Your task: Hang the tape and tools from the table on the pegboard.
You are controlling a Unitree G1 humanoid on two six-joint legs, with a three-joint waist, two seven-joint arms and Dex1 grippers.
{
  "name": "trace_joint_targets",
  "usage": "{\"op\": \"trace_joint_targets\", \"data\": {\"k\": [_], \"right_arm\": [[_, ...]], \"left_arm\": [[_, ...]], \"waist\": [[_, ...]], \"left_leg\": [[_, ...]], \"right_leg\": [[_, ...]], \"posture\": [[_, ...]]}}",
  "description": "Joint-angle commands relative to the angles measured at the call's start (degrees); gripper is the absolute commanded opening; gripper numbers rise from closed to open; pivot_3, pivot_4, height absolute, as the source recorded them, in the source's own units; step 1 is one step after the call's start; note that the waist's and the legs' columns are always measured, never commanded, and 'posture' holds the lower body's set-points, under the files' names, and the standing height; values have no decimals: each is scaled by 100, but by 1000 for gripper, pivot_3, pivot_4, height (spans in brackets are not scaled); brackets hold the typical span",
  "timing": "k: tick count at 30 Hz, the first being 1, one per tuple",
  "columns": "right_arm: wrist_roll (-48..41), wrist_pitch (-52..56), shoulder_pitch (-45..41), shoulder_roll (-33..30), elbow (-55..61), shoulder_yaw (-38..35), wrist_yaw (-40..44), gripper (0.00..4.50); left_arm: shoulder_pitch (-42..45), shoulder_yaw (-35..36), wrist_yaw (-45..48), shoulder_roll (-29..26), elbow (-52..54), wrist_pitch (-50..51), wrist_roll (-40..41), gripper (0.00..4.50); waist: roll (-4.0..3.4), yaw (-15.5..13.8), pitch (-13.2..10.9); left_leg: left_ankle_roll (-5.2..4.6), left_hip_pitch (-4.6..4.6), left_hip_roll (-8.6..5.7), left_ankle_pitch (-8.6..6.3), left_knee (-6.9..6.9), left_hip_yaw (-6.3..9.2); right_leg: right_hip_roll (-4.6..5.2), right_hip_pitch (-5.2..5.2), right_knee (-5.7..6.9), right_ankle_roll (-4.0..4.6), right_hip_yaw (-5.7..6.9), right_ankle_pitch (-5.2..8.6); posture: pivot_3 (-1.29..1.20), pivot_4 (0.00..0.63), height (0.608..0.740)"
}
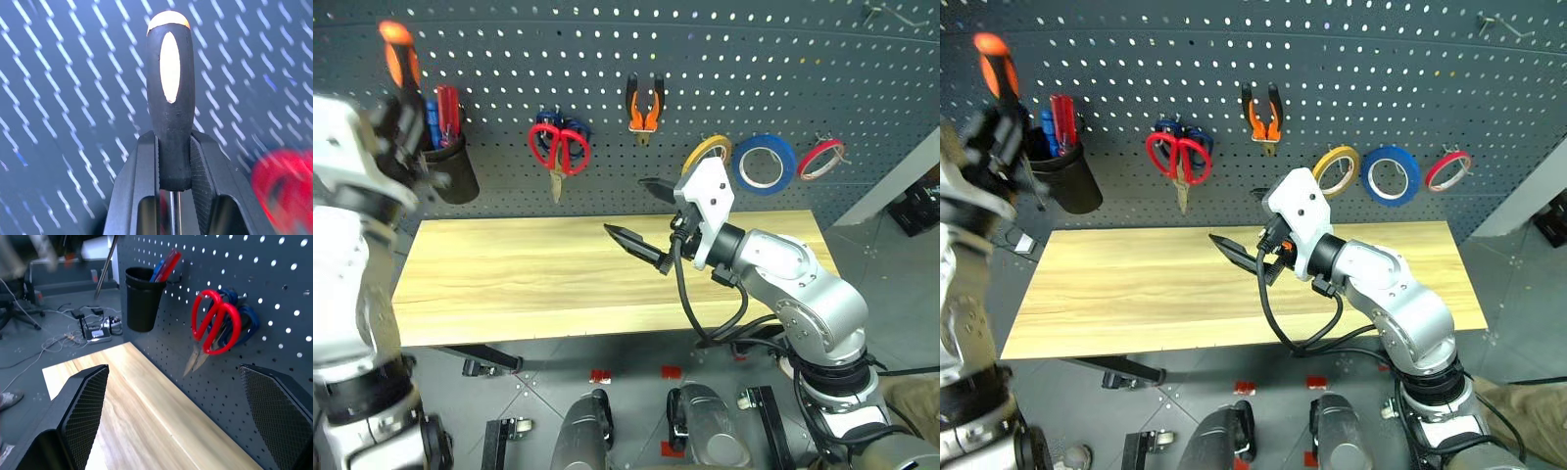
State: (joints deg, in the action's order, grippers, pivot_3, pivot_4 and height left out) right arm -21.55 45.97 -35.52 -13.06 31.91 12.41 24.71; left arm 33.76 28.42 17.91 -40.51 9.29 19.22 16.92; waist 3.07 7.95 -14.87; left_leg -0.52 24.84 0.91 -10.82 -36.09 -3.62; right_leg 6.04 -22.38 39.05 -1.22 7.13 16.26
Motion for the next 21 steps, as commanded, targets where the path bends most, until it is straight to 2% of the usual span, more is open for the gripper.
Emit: {"op": "trace_joint_targets", "data": {"k": [1, 6, 11, 21], "right_arm": [[33, 49, -281, 194, 1, -4, -220, 4500], [139, 86, -480, 406, -143, 95, -440, 4500], [188, 74, -502, 516, -115, 198, -536, 4500], [236, 154, -438, 558, -15, 271, -593, 4500]], "left_arm": [[790, -232, -24, -195, -1192, -954, -370, 499], [1841, -728, -71, -72, -3004, -2290, -848, 499], [2145, -996, -104, 218, -4039, -3001, -982, 499], [1264, -710, -604, 131, -3787, -3155, -935, 499]], "waist": [[-5, 5, 17], [0, 0, 24], [2, 15, 26], [1, 200, 26]], "left_leg": [[6, -2, 0, 5, 0, -1], [9, 7, -1, 6, 3, -5], [6, 13, -9, 5, 2, -14], [6, 10, -2, 5, 1, -17]], "right_leg": [[-1, 0, 0, 0, -3, -1], [2, -2, -7, 1, 2, -1], [11, -3, -16, -2, -2, 0], [9, -12, -4, -3, -8, 0]], "posture": [[-282, 142, 740], [-300, 143, 740], [-329, 153, 740], [-339, 167, 740]]}}
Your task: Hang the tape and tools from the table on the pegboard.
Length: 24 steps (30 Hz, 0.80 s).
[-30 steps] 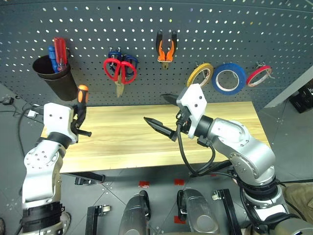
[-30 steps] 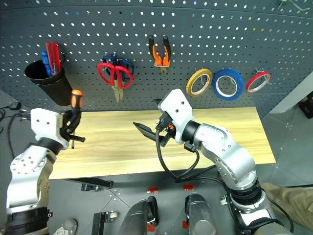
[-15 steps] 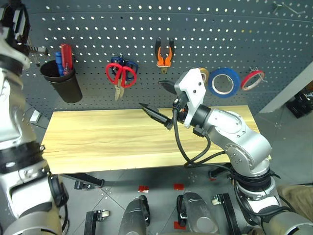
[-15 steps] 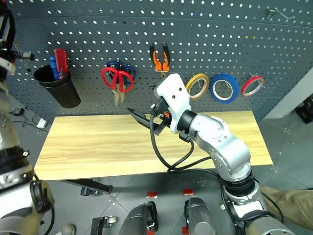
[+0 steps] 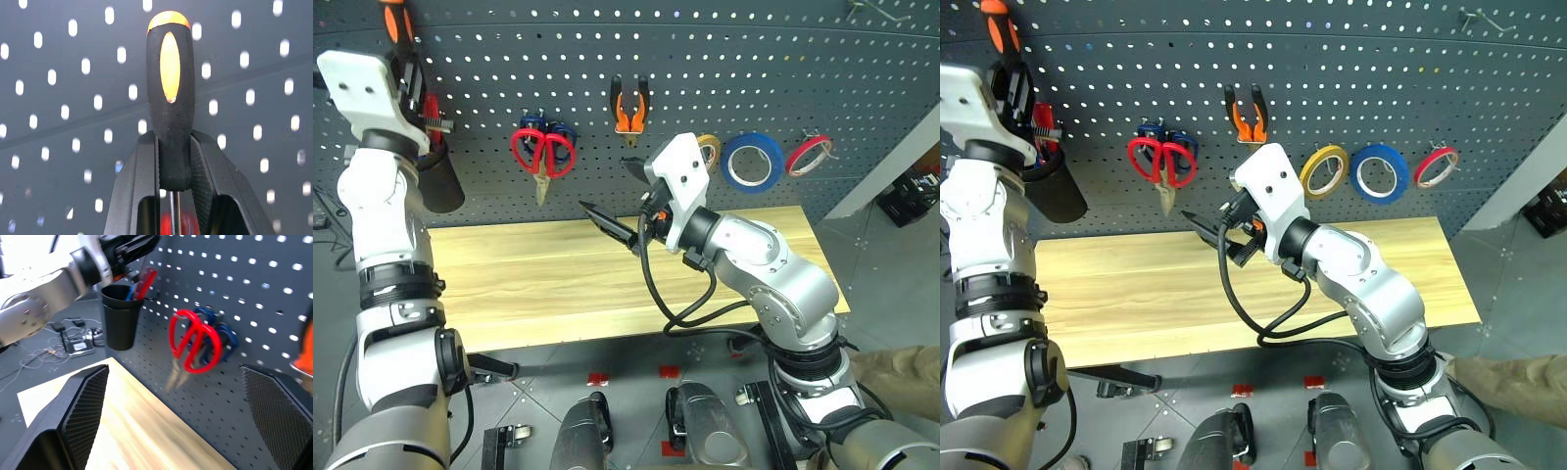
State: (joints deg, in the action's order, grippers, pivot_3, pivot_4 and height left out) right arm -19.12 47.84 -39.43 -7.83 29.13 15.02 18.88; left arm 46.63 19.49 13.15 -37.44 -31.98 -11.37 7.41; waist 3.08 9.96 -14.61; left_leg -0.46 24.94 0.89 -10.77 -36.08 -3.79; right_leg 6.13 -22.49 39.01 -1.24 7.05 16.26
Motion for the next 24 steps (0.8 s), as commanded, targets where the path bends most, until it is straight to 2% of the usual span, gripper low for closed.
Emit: {"op": "trace_joint_targets", "data": {"k": [1, 2, 8, 13, 19, 22, 24], "right_arm": [[-10, -38, -52, 35, 247, 17, -4, 4500], [-11, -42, -60, 35, 233, 24, 2, 4500], [7, -74, -71, 5, 191, 38, 30, 4500], [43, -125, 16, -59, 214, 28, 30, 4500], [-5, -200, 597, -252, 317, -257, 6, 4500], [-43, -287, 844, -318, 287, -405, 12, 4500], [61, -401, 1045, -402, 153, -557, -67, 4500]], "left_arm": [[-77, 171, -145, -157, 339, -93, 10, 499], [-117, 170, -172, -132, 341, -113, 6, 499], [-282, 186, -314, 15, 549, -236, 51, 2377], [-700, -70, -1, 225, 1605, -103, 180, 3966], [-2233, -66, 73, 482, 3413, 1496, 565, 3966], [-2886, 136, -144, 686, 4033, 2851, 1080, 3966], [-3334, 207, -537, 779, 4339, 3403, 871, 3966]], "waist": [[0, -6, 0], [0, -10, 0], [1, -26, 1], [1, -24, 4], [-4, 18, 127], [-14, 21, 198], [-12, 18, 269]], "left_leg": [[0, 0, 0, 0, 0, 2], [0, 0, 0, 0, -1, 1], [-1, 0, -2, -1, -4, 2], [-1, 1, -2, 0, -6, 2], [0, -7, -1, 0, -2, 0], [-1, -8, 0, -1, -4, 4], [0, -10, 1, 0, -4, 13]], "right_leg": [[0, 0, 2, 0, 1, 0], [0, 0, 2, 0, 1, 0], [2, 3, 3, 0, 1, -1], [3, 6, 2, 1, 2, -1], [1, 12, -3, 0, -4, 0], [-2, 12, 5, 0, -5, 0], [-5, 12, 13, 1, -1, -1]], "posture": [[-339, 167, 740], [-339, 169, 740], [-341, 167, 740], [-341, 158, 740], [-293, 129, 740], [-268, 109, 740], [-253, 99, 740]]}}
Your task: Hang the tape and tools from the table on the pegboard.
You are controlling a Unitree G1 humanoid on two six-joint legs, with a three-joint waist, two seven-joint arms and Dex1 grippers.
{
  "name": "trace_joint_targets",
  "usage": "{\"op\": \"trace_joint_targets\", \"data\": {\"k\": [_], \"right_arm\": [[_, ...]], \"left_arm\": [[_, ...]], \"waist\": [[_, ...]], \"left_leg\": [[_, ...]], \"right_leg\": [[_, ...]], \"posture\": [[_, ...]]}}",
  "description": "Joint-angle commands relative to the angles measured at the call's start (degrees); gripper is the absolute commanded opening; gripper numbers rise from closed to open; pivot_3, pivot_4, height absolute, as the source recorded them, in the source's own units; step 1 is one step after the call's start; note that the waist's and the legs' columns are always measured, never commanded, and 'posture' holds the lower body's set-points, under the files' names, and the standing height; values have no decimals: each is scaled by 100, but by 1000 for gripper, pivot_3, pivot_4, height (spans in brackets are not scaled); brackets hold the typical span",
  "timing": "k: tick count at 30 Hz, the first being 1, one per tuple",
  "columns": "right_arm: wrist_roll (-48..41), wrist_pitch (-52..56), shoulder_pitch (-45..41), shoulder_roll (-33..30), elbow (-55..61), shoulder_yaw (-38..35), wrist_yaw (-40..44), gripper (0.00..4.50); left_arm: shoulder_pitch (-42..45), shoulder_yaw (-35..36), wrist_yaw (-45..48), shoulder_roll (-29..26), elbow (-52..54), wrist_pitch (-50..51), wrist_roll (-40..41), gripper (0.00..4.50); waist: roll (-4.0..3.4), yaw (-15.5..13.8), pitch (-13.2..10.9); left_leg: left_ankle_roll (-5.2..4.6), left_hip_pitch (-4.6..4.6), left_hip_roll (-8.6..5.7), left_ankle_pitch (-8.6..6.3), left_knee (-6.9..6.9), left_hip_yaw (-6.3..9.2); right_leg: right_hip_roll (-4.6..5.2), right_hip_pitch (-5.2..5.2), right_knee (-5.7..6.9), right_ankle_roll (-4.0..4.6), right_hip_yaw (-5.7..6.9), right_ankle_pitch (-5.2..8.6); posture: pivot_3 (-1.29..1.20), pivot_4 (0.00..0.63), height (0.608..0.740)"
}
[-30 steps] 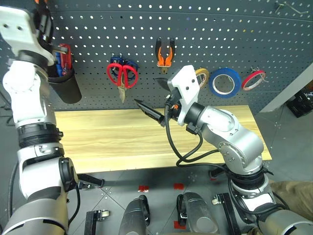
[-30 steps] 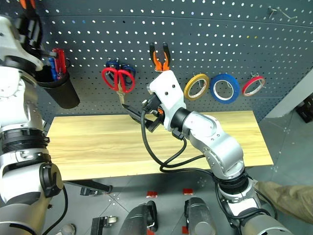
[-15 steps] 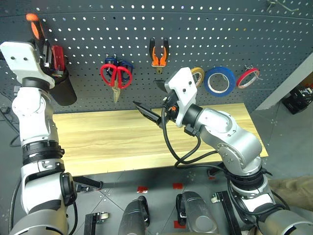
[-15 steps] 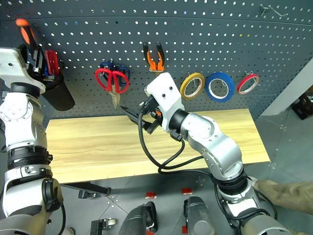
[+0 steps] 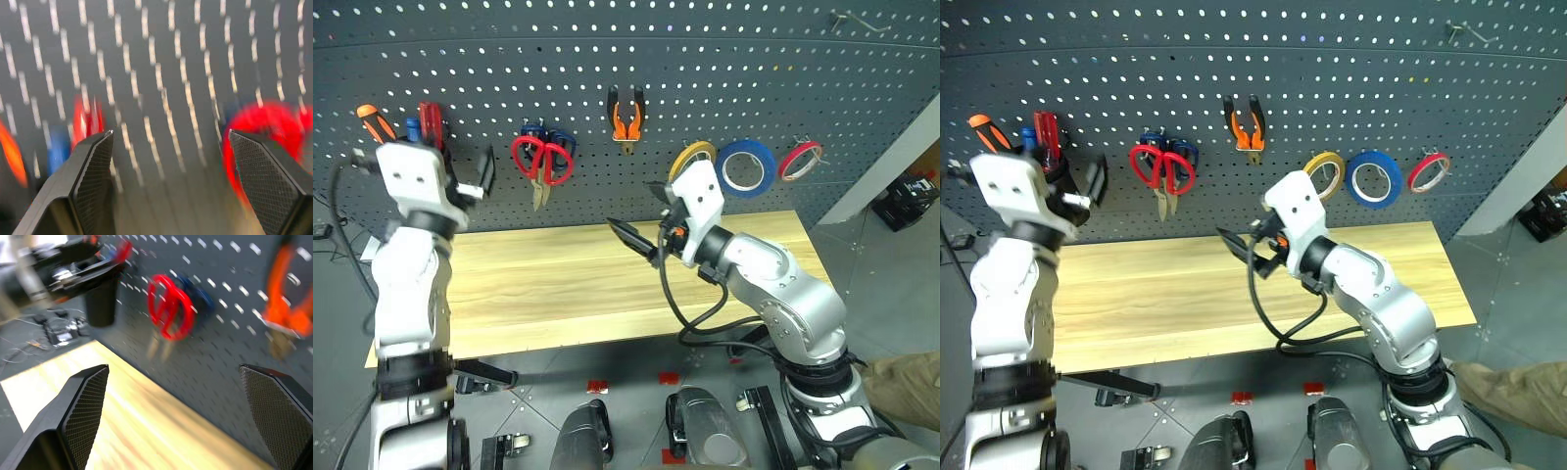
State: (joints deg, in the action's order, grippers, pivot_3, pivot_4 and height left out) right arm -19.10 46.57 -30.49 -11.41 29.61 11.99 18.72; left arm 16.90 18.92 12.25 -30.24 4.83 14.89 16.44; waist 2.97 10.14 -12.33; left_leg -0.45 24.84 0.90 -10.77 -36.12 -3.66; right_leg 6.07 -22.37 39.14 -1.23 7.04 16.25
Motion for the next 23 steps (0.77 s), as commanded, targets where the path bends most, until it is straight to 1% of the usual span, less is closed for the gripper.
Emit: {"op": "trace_joint_targets", "data": {"k": [1, 3, 4, 6, 7, 10, 12, 13, 16, 18, 19, 20, 23], "right_arm": [[143, -328, 245, -72, -1, -348, -147, 4500], [244, -408, 374, -103, -191, -490, -270, 4500], [320, -522, 472, -121, -353, -590, -342, 4500], [550, -1038, 799, -61, -933, -920, -632, 4500], [638, -1336, 910, -33, -1203, -1030, -719, 4500], [1101, -2753, 1250, -38, -2220, -1134, -904, 4500], [1265, -3325, 1384, -76, -2820, -1202, -927, 4500], [1183, -3513, 1472, -68, -3203, -1340, -852, 4500], [1045, -3970, 1578, -87, -3991, -1560, -666, 4500], [1140, -4201, 1563, -150, -4332, -1560, -592, 4500], [1162, -4269, 1540, -166, -4458, -1567, -566, 4500], [1142, -4298, 1514, -153, -4544, -1601, -563, 4500], [1134, -4432, 1416, -172, -4797, -1604, -452, 4500]], "left_arm": [[-541, 308, -643, 93, 790, 1072, -134, 3966], [-713, 334, -854, 149, 962, 1495, -183, 3966], [-826, 302, -790, 142, 1028, 1583, -159, 3966], [-1059, 456, -609, 308, 1037, 1480, 106, 3966], [-1133, 467, -585, 355, 995, 1384, 96, 3966], [-1325, 465, -596, 568, 785, 980, -34, 3966], [-1396, 411, -665, 690, 678, 780, -152, 3966], [-1447, 401, -721, 790, 635, 732, -174, 3966], [-1534, 433, -821, 1049, 531, 614, -196, 3966], [-1614, 440, -888, 1158, 511, 490, -267, 3966], [-1633, 435, -917, 1187, 500, 429, -302, 3966], [-1650, 438, -940, 1204, 497, 383, -331, 3966], [-1696, 412, -891, 1155, 418, 277, -426, 3966]], "waist": [[-4, -12, 74], [1, -68, 147], [3, -89, 180], [-5, -164, 299], [-9, -201, 345], [-19, -255, 509], [-34, -255, 599], [-38, -247, 631], [-47, -233, 749], [-55, -234, 757], [-59, -229, 762], [-59, -224, 765], [-64, -225, 788]], "left_leg": [[0, -5, 1, -1, 0, 3], [-6, -10, 1, -4, -1, 7], [-10, -11, 0, -6, -3, 9], [-10, -10, 0, -6, -5, 11], [-6, -11, -1, -5, -5, 11], [-6, -15, -5, -5, -5, 8], [-13, -20, -7, -9, -4, 8], [-15, -23, -7, -10, -5, 8], [-17, -40, -4, -11, -4, 10], [-16, -86, 0, -14, -1, 11], [10, -99, 0, -31, 0, 11], [13, -103, 2, -33, -1, 11], [15, -102, 15, -32, -5, 13]], "right_leg": [[-3, 3, 1, 1, 0, 0], [-5, 7, 4, 1, 1, 0], [-6, 8, 8, 2, 1, -1], [-6, 7, 8, 8, 2, -5], [-6, 10, 4, 9, 1, -6], [-4, 17, -4, 9, 1, -7], [-3, 23, -6, 10, 0, -8], [-4, 25, -6, 10, 0, -9], [-8, 41, -7, 14, 0, -11], [-10, 89, -14, 14, 0, -10], [-10, 100, -15, 9, 0, -6], [-11, 102, -15, -8, 0, 5], [-22, 102, -15, -7, -1, 5]], "posture": [[-253, 99, 740], [-237, 83, 740], [-230, 76, 740], [-227, 62, 740], [-221, 52, 740], [-206, 31, 740], [-195, 14, 740], [-188, 7, 740], [-172, 0, 740], [-165, 0, 740], [-163, 0, 740], [-163, 0, 740], [-157, 0, 740]]}}
